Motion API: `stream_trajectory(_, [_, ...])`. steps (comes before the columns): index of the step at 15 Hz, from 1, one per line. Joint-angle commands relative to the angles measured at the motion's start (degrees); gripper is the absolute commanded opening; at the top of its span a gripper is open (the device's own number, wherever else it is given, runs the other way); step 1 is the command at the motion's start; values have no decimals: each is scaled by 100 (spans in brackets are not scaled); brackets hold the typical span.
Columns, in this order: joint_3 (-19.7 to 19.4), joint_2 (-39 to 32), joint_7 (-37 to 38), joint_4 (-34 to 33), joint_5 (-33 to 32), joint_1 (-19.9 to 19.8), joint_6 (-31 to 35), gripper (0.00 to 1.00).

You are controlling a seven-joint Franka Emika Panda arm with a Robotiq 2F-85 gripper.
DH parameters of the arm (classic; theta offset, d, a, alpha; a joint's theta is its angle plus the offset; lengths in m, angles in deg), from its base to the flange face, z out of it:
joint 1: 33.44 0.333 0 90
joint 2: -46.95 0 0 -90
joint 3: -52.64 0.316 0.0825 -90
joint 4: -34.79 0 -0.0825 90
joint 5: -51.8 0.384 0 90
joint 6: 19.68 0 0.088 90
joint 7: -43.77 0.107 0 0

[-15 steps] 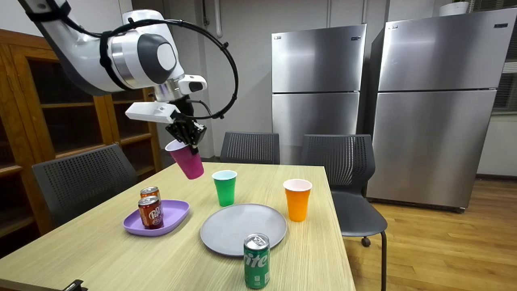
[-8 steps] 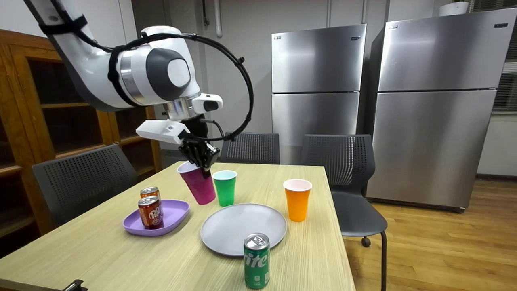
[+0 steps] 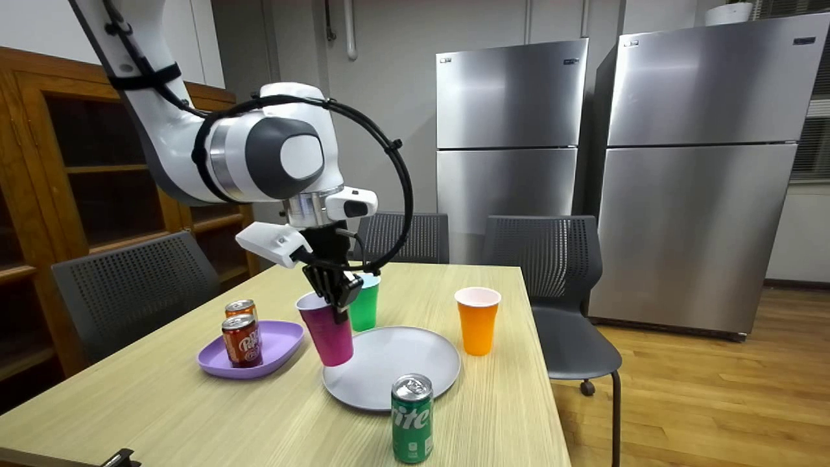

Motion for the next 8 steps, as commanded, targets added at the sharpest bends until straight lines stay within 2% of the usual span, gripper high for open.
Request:
stream_trajectory(1, [184,-409,-150,-339,480,-165,-70,1])
stream_trajectory(8, [237,-996,-197,-797,1022,-254,-55,1])
